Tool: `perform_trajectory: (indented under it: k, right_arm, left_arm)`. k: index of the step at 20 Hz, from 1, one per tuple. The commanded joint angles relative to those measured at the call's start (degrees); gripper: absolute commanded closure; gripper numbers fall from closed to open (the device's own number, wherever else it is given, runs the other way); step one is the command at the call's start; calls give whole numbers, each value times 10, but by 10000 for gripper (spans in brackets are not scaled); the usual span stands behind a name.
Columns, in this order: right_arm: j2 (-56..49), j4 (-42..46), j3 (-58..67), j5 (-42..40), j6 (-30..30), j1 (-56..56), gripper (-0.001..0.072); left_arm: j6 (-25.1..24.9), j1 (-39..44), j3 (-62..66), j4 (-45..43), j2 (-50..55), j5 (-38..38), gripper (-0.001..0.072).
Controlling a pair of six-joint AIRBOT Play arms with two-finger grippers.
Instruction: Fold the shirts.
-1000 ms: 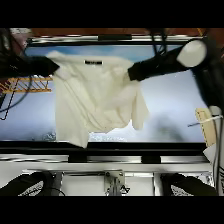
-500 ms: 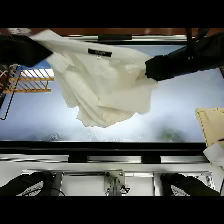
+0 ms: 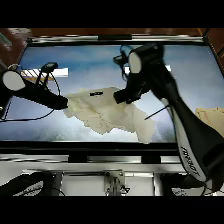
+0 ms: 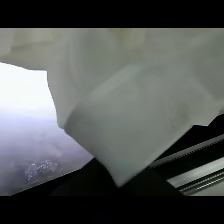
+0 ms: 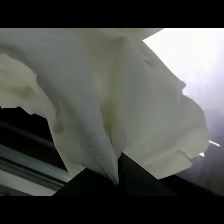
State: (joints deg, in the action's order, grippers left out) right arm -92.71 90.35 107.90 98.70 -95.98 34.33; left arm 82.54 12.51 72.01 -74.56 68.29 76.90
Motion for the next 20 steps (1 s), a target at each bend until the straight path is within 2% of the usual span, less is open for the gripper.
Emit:
perform_trajectory:
  k: [1, 2, 3, 5, 6, 7, 9, 12, 13, 15, 17, 18, 19, 20]
  right_arm:
    - [-50, 15, 1, -4, -3, 32, 637]
    - [-49, 15, 1, -4, -4, 31, 637]
    - [-46, 16, 1, -3, -4, 30, 637]
    - [-41, 17, 1, -3, -4, 29, 637]
    - [-40, 15, 1, -2, -5, 29, 637]
    - [-40, 15, 1, -1, -5, 29, 637]
    - [-40, 4, 1, -2, -5, 29, 637]
    - [-40, -8, 1, -2, -5, 30, 637]
    - [-40, -12, 1, -7, -5, 30, 636]
    - [-40, -27, 1, -28, -5, 30, 636]
    - [-40, -35, 1, -47, -5, 30, 636]
    - [-40, -35, 1, -48, -4, 30, 636]
    - [-40, -34, 1, -48, -4, 30, 636]
    - [-40, -34, 1, -48, -4, 30, 636]
  left_arm:
    - [2, -7, -59, 5, 0, -51, 657]
    - [1, -11, -55, 4, 1, -58, 648]
    - [2, -18, -49, 4, 0, -59, 545]
    - [2, -37, -28, 4, 0, -32, 100]
    - [0, -54, -8, 5, -2, -2, 41]
    - [-16, -77, 15, 7, -7, 16, 40]
    - [-24, -140, 60, 7, -22, 3, 41]
    - [-22, -287, 125, 7, -18, -44, 40]
    - [0, -345, 143, 16, -4, -56, 40]
    - [11, -450, 169, 63, 37, -47, 28]
    - [12, -539, 187, 71, 78, -16, 28]
    - [0, -577, 196, 70, 98, 4, 29]
    - [-51, -613, 204, 63, 115, 17, 34]
    - [-135, -636, 205, 38, 125, 19, 34]
